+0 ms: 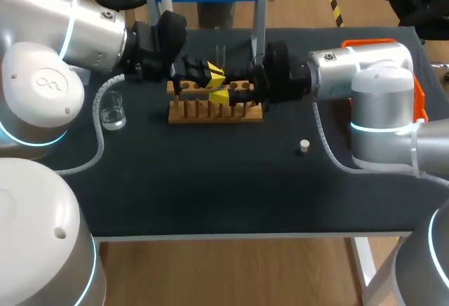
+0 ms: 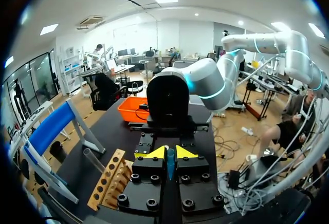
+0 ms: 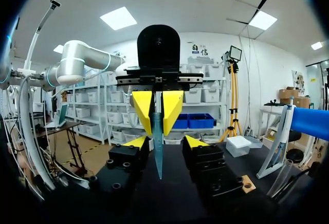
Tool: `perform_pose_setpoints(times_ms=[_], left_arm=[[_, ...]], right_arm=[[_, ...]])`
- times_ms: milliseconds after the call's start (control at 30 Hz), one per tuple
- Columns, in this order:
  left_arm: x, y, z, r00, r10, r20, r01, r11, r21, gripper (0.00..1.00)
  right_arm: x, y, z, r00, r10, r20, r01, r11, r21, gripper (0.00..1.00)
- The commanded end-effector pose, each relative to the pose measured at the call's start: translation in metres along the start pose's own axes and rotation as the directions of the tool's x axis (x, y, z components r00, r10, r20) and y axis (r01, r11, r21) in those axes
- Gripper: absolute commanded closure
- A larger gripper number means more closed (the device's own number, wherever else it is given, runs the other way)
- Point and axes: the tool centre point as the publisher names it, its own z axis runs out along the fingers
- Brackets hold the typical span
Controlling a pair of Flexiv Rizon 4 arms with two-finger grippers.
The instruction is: Invert the test tube, pick up the pipette, mount the tip to pipette, aspirate from beaker and dispense into the tube, eject the tip, return the pipette, and cap with the stopper.
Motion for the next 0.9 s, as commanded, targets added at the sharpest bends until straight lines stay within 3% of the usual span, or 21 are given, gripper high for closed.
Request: perform_pose_setpoints(times_ms=[33,200,300,333,367,700,733,767,900], left_arm=[[0.0006,0.0000,-0.0005,1.000,-0.001,0.000,0.001,1.000,-0.001,1.00],[0.0006,0.0000,-0.0005,1.000,-0.001,0.000,0.001,1.000,-0.001,1.00],[0.0006,0.0000,-0.0005,1.000,-0.001,0.000,0.001,1.000,-0.001,1.00],[0.0006,0.0000,-0.0005,1.000,-0.001,0.000,0.001,1.000,-0.001,1.00],[0.0006,0.0000,-0.0005,1.000,-0.001,0.000,0.001,1.000,-0.001,1.00],[0.0006,0.0000,-0.0005,1.000,-0.001,0.000,0.001,1.000,-0.001,1.00],[0.0006,0.0000,-0.0005,1.000,-0.001,0.000,0.001,1.000,-0.001,0.10],[0.0006,0.0000,-0.0005,1.000,-0.001,0.000,0.001,1.000,-0.001,0.00],[0.0006,0.0000,-0.0005,1.000,-0.001,0.000,0.001,1.000,-0.001,0.00]], right_arm=[[0.0002,0.0002,-0.0010,1.000,-0.001,-0.004,0.001,1.000,-0.001,0.60],[0.0008,0.0007,-0.0007,1.000,-0.002,-0.008,0.002,1.000,-0.001,0.72],[0.0016,0.0010,-0.0006,1.000,-0.002,-0.010,0.002,1.000,-0.002,0.85],[0.0017,0.0010,-0.0006,1.000,-0.002,-0.011,0.002,1.000,-0.003,0.96],[0.0019,0.0010,-0.0007,1.000,-0.002,-0.011,0.002,1.000,-0.003,1.00],[0.0039,0.0015,-0.0009,1.000,-0.004,-0.015,0.004,1.000,-0.006,1.00],[0.0041,0.0015,-0.0010,1.000,-0.005,-0.015,0.005,1.000,-0.006,1.00],[0.0043,0.0014,-0.0012,1.000,-0.005,-0.015,0.005,1.000,-0.006,1.00],[0.0052,0.0009,-0.0045,1.000,-0.004,-0.014,0.004,1.000,-0.006,1.00]])
